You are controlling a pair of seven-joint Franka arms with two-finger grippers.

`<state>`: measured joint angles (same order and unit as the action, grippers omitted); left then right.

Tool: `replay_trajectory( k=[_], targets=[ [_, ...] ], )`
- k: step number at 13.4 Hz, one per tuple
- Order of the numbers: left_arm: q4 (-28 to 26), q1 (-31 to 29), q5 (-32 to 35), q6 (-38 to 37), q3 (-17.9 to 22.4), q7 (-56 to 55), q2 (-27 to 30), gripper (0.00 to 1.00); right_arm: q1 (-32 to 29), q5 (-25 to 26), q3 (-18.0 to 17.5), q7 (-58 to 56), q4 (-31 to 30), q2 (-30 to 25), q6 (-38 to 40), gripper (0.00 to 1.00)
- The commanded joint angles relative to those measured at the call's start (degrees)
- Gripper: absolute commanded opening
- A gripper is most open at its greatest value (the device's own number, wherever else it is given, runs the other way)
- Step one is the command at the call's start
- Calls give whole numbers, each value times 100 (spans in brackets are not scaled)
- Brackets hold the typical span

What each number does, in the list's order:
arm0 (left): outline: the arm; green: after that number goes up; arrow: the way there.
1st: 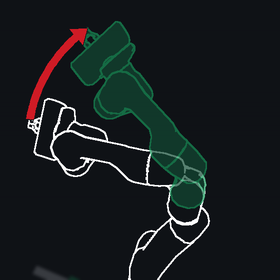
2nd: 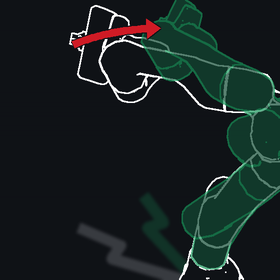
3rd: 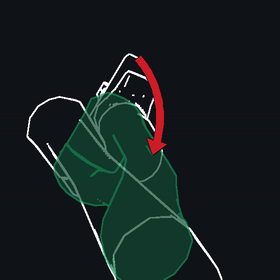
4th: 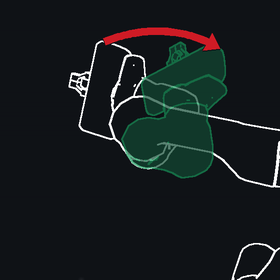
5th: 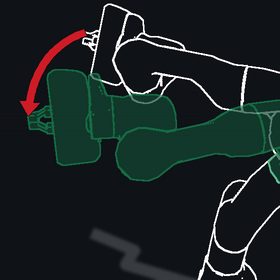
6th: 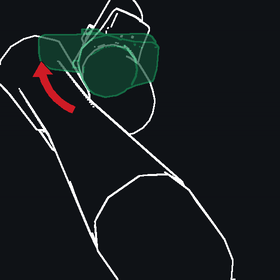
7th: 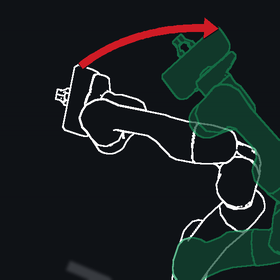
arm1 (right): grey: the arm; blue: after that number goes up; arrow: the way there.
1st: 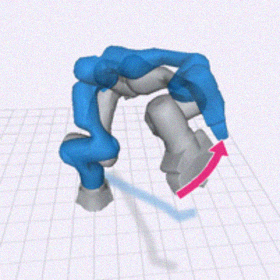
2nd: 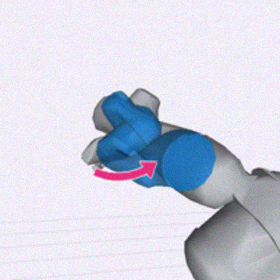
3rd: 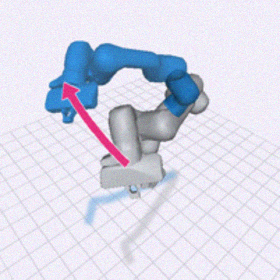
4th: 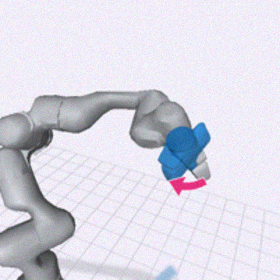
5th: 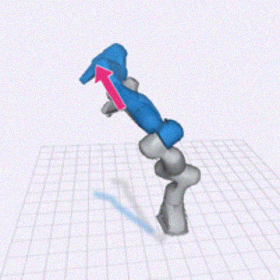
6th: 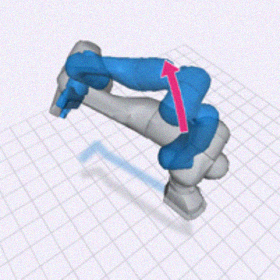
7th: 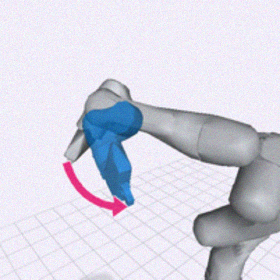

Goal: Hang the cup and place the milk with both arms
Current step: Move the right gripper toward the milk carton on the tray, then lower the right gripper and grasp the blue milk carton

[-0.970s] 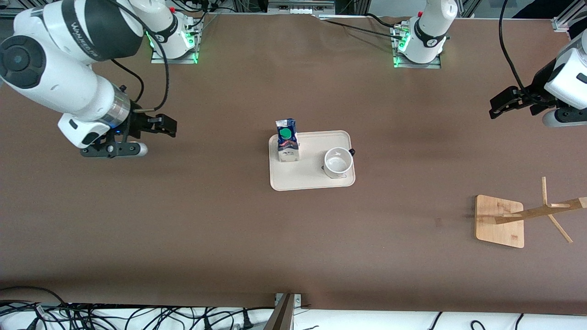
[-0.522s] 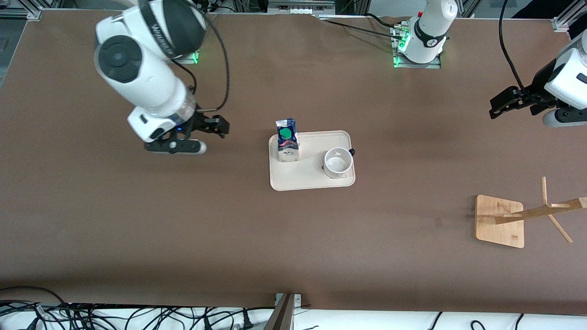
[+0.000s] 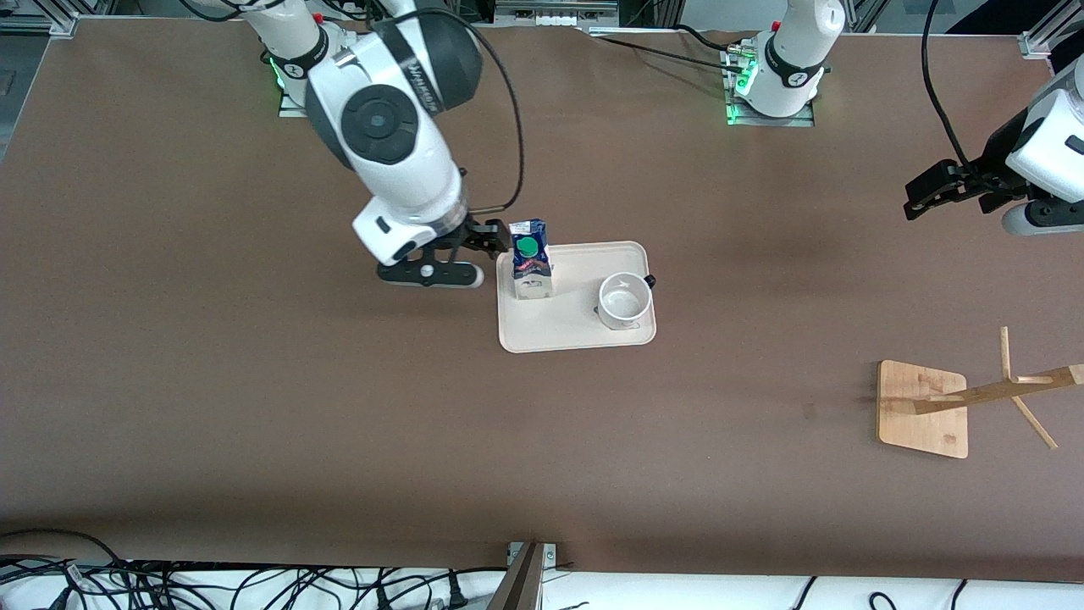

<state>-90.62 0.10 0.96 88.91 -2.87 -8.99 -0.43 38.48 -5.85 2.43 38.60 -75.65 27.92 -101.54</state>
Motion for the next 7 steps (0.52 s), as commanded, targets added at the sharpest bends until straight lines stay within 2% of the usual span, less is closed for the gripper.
replay_trajectory(
  k=[1, 7],
  targets=[
    [-26, -71, -61, 12, 14, 64, 17, 100, 212, -39, 91, 148, 349, 389, -111, 100],
    [27, -107, -96, 117, 14, 55, -98, 100, 440, -39, 38, 191, 585, 820, -296, 100]
  ],
)
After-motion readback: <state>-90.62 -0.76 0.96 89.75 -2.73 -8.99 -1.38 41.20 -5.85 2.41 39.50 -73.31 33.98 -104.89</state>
